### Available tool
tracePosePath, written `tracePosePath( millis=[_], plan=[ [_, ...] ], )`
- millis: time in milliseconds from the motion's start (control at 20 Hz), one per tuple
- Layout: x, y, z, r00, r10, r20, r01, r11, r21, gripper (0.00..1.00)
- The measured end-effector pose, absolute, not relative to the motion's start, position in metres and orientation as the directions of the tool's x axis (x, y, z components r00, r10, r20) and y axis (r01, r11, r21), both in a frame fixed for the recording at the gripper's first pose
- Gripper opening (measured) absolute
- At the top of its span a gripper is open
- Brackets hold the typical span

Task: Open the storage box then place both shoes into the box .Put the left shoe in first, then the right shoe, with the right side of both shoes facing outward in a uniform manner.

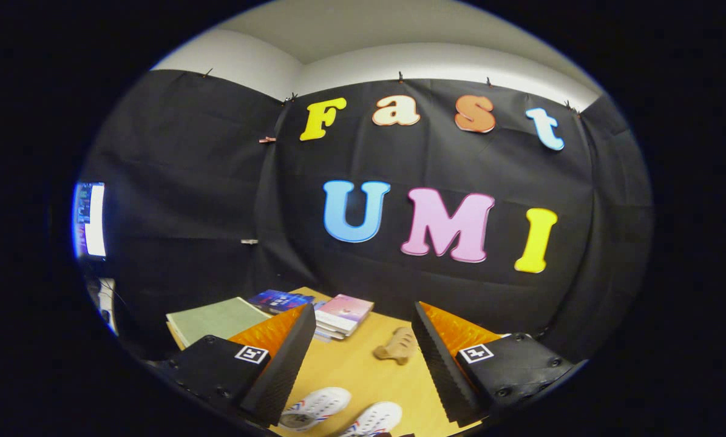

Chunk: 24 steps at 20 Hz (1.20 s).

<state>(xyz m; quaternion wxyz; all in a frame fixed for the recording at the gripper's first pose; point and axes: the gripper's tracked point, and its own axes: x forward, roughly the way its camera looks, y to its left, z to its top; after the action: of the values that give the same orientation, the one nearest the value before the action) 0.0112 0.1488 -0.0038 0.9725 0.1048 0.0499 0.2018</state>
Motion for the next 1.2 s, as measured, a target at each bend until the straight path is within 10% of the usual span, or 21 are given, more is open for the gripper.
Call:
tracePosePath(
  millis=[500, 1200],
  plan=[
    [-0.008, 0.304, -0.061, 0.558, 0.827, -0.069, -0.473, 0.385, 0.793, 0.98],
    [-0.032, 0.439, -0.185, 0.200, 0.979, 0.043, 0.056, -0.055, 0.997, 0.98]
  ],
)
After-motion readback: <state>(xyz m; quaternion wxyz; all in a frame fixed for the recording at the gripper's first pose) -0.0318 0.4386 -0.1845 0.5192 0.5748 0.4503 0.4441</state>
